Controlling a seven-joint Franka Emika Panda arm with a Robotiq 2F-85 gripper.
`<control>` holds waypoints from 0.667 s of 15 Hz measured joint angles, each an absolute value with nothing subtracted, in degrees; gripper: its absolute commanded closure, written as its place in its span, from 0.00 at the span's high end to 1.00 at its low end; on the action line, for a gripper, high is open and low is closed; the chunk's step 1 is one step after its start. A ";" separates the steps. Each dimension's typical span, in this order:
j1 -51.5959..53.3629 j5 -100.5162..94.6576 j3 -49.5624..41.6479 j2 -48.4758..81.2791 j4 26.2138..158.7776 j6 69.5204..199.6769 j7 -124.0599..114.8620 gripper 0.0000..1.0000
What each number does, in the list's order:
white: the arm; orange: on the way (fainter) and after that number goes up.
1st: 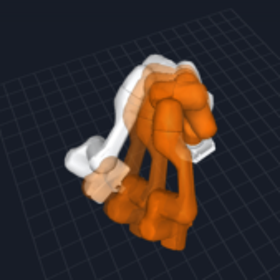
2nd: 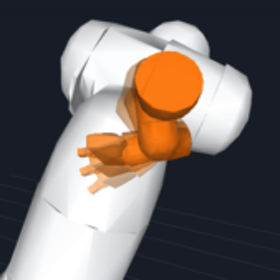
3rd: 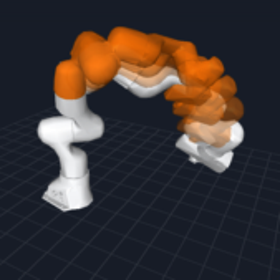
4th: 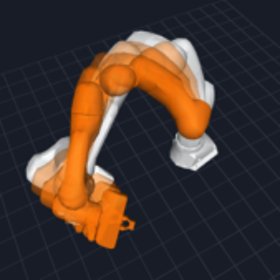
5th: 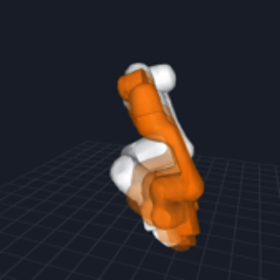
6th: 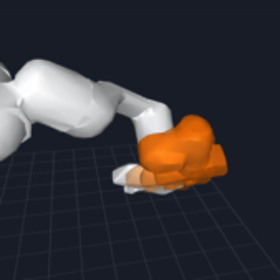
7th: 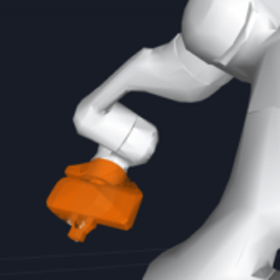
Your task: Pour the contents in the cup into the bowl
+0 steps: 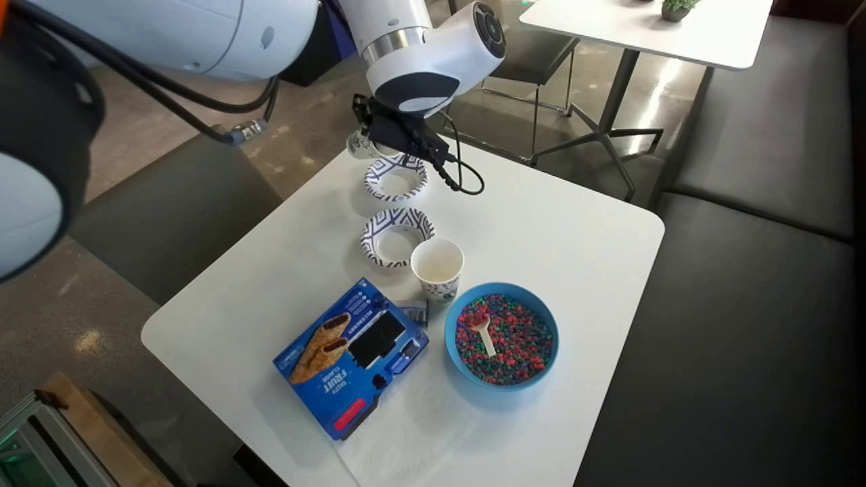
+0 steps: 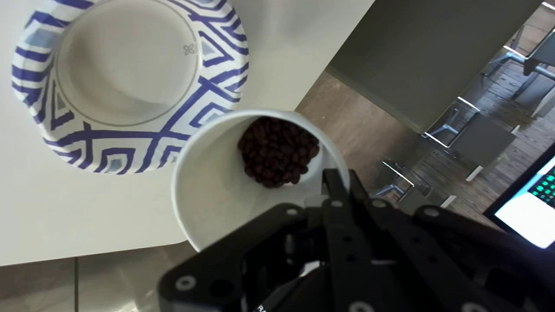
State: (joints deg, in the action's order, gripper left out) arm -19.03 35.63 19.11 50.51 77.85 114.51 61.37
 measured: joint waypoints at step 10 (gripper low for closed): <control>-18.35 38.94 17.48 56.29 71.72 109.73 66.76 0.01</control>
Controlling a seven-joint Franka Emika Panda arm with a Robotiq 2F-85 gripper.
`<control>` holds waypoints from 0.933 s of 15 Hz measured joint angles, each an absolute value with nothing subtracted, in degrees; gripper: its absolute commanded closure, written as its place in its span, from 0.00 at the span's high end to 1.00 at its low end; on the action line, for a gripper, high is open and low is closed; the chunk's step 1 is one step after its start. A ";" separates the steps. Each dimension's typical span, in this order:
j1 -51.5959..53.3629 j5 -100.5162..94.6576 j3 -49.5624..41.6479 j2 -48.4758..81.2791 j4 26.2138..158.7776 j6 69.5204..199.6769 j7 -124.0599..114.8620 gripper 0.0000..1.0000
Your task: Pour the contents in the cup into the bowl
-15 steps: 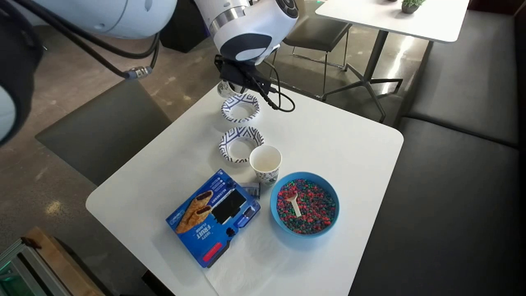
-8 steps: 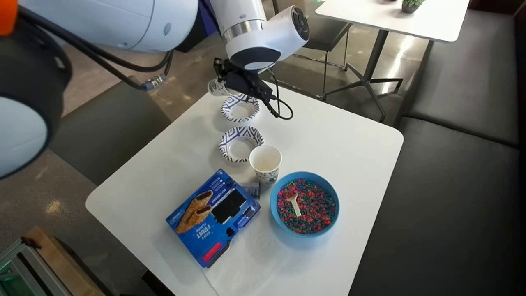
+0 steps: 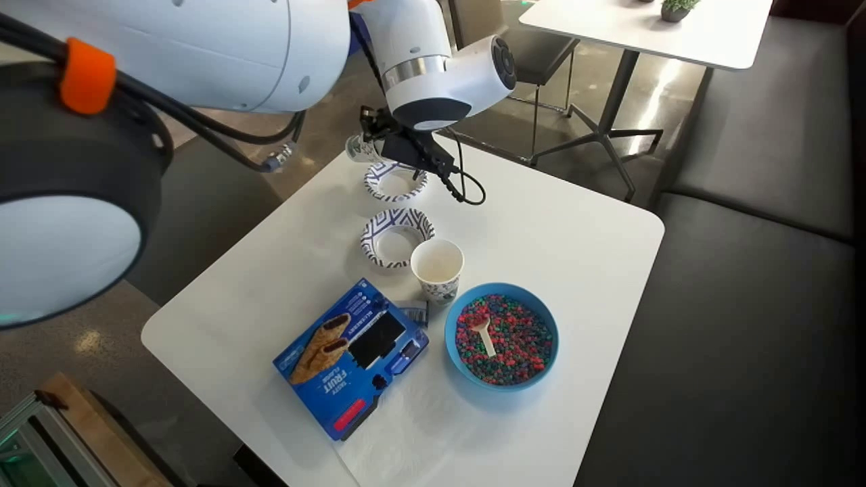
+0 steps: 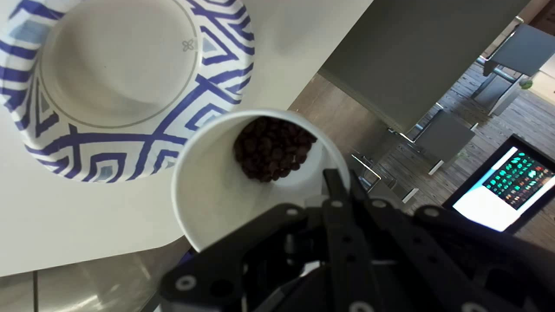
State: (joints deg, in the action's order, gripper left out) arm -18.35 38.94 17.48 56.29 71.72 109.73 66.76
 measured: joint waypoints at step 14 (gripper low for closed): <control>-18.61 42.49 17.49 64.13 63.13 99.86 75.60 0.01</control>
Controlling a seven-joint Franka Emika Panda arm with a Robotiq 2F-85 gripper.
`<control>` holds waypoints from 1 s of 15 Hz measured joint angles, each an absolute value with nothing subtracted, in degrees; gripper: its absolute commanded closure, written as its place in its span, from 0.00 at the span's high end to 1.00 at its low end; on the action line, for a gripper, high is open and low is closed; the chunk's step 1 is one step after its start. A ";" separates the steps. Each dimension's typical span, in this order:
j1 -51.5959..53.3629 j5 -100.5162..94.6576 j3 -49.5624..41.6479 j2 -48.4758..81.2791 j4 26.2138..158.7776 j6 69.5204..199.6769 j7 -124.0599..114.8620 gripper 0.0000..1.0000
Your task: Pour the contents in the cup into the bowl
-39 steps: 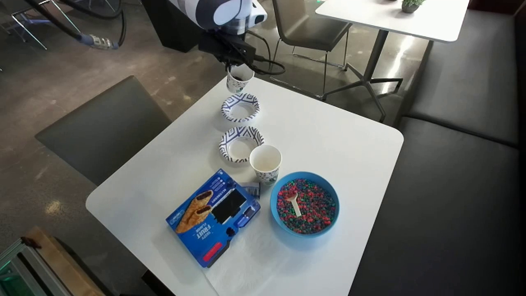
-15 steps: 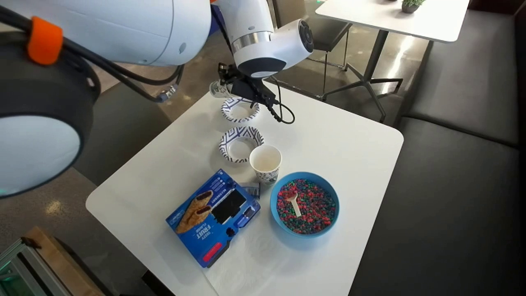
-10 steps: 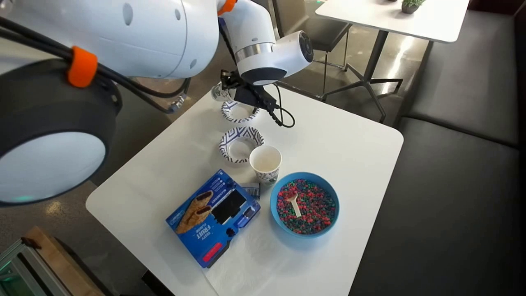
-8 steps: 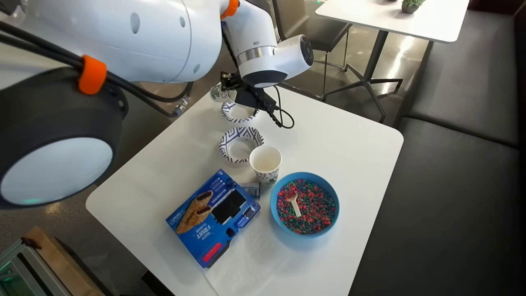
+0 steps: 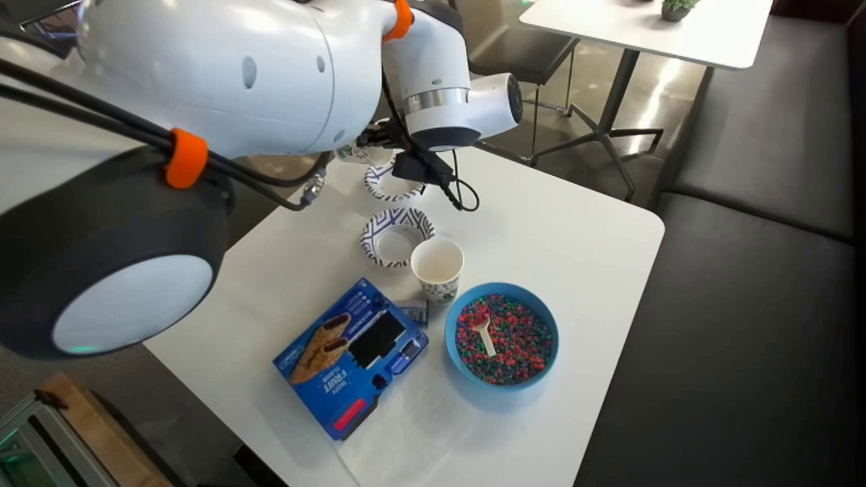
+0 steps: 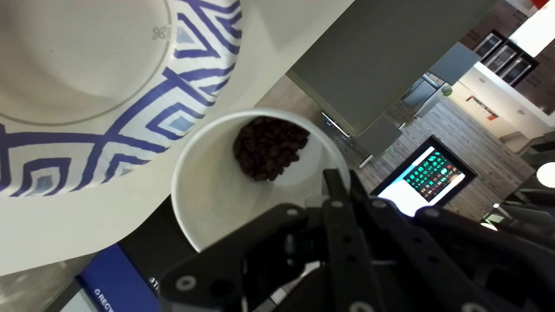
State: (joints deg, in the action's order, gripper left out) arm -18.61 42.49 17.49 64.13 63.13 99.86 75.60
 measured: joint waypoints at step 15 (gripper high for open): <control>-19.24 46.89 16.95 64.71 61.95 98.22 77.94 0.01</control>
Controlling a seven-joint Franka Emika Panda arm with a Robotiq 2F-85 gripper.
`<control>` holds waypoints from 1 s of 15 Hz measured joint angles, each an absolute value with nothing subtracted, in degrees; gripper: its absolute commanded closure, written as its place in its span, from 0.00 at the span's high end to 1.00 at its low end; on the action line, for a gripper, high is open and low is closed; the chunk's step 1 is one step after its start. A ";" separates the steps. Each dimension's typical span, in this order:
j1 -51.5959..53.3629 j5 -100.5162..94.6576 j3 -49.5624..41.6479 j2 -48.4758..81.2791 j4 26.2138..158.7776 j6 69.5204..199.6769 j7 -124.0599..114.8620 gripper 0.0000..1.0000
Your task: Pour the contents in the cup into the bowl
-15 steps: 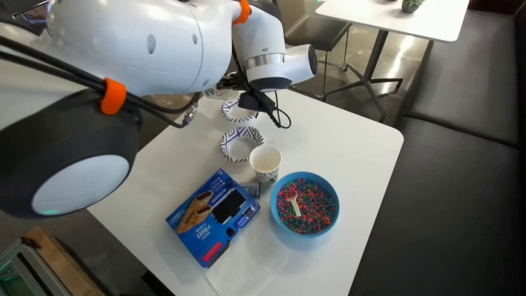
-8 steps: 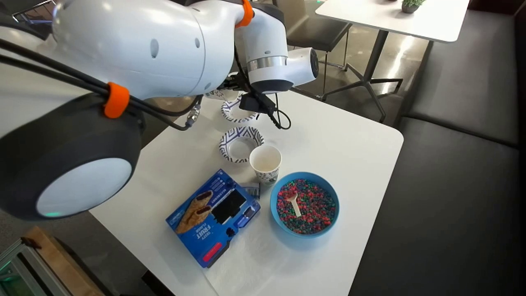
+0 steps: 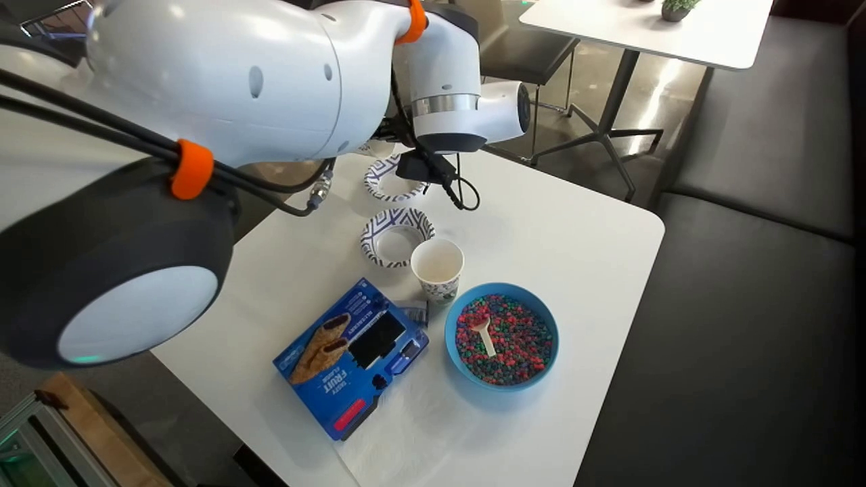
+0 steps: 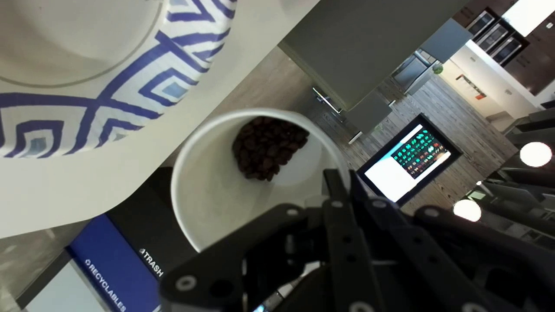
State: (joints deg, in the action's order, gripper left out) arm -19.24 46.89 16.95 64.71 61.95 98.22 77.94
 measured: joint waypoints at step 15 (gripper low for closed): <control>-20.48 54.81 14.72 69.98 57.21 85.21 79.03 0.01</control>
